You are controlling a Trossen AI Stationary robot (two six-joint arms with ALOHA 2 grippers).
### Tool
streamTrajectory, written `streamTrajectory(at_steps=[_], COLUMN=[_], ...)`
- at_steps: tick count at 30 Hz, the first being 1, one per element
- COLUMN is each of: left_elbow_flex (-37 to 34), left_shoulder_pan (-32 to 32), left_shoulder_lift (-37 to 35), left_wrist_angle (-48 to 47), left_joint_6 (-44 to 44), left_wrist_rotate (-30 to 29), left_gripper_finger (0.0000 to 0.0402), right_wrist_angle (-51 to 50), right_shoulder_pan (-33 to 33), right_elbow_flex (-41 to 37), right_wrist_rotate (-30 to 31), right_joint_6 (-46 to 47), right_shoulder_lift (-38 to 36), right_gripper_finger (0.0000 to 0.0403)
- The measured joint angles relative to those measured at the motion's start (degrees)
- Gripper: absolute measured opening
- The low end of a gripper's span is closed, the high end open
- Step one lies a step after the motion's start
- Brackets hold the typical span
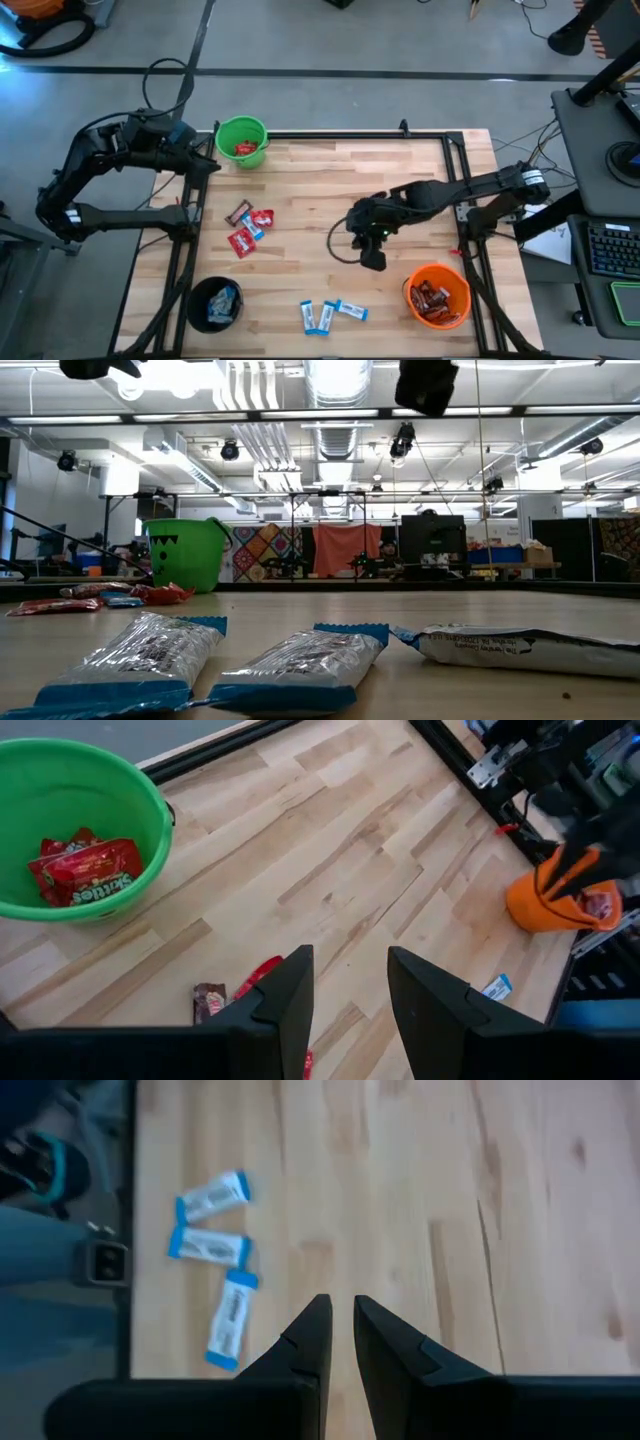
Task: Sort candy
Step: Put the white chocolate into the black bucket
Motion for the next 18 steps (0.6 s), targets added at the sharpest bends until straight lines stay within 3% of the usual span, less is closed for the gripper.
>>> streamTrajectory(at_steps=[4,8,11,18], left_elbow_flex=[-0.01,-0.01,-0.01,-0.01], left_shoulder_pan=[0.02,0.02,0.02,0.02], left_shoulder_lift=[-0.69,-0.94,-0.90,-0.94], left_wrist_angle=[0.00,0.04,0.07,0.22], left_joint_6=[-0.98,-1.25,-1.29,0.39], left_wrist_rotate=[-0.01,-0.01,-0.01,-0.01], left_gripper_finger=[0.0113,0.0113,0.0113,0.0113], right_wrist_angle=[-2.53,-2.35,-3.50,1.67], right_shoulder_pan=[-1.55,-2.74,-3.49,-6.58], right_elbow_flex=[-0.09,-0.04,0.04,0.15], right_wrist_rotate=[0.30,7.24,8.23,-2.46], right_joint_6=[0.85,2.31,2.94,0.22], right_shoulder_lift=[2.22,4.13,5.18,5.18], right_gripper_finger=[0.0038,0.0038,0.0038,0.0038])
